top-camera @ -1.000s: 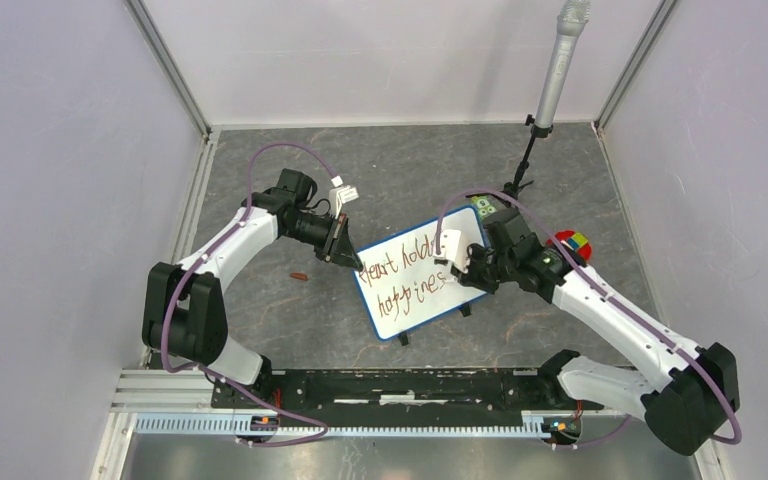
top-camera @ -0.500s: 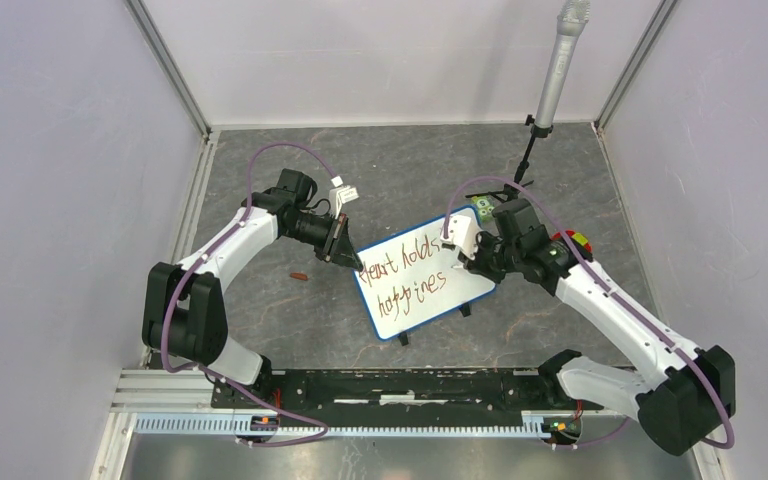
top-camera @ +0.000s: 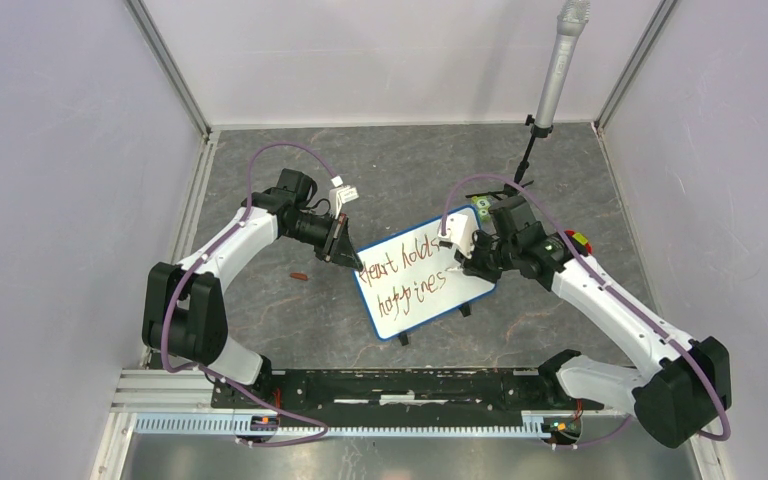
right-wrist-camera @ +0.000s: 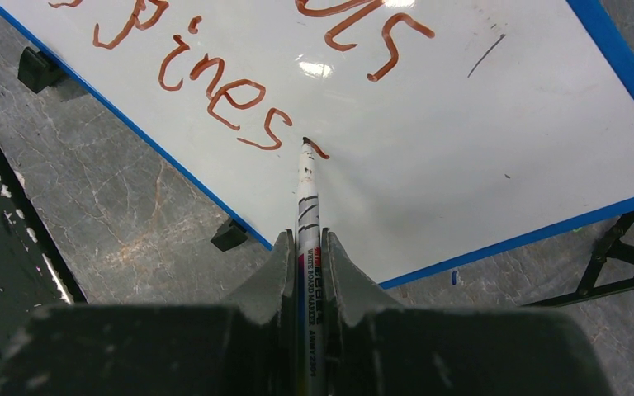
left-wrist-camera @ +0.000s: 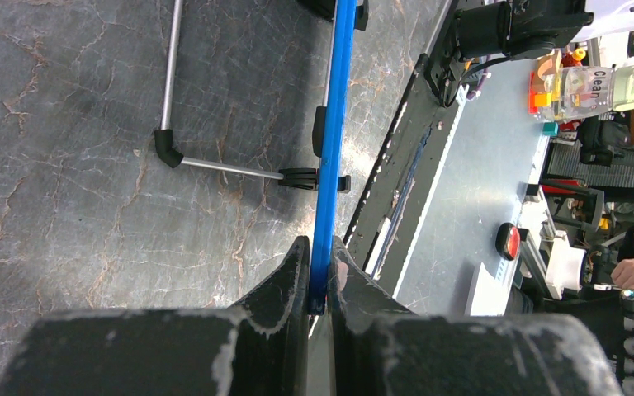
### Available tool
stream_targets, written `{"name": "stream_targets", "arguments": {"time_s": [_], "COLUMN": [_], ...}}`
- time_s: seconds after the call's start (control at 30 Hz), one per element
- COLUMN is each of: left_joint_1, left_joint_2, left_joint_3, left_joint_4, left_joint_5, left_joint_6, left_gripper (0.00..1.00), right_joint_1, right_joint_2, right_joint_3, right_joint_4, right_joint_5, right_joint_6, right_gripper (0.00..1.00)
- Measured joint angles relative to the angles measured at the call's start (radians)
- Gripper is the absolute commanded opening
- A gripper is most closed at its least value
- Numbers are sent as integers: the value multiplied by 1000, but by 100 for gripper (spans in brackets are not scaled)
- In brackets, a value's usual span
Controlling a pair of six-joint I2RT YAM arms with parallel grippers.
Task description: Write a sentence on the whiteboard
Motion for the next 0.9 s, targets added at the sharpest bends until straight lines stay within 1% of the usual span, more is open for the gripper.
{"name": "stream_targets", "arguments": {"time_s": [0.33, 0.9], "left_joint_1": [0, 0], "left_joint_2": [0, 3], "left_joint_3": [0, 0], "left_joint_4": [0, 0], "left_joint_5": [0, 0], "left_joint_6": [0, 0], "left_gripper": [2, 2], "right_joint_1": [0, 1], "right_joint_2": [3, -13], "right_joint_3": [-10, -33], "right_joint_4": [-4, -45], "right_joint_5": [-16, 47], "right_joint_6": [-35, -61], "right_gripper": [0, 0]}}
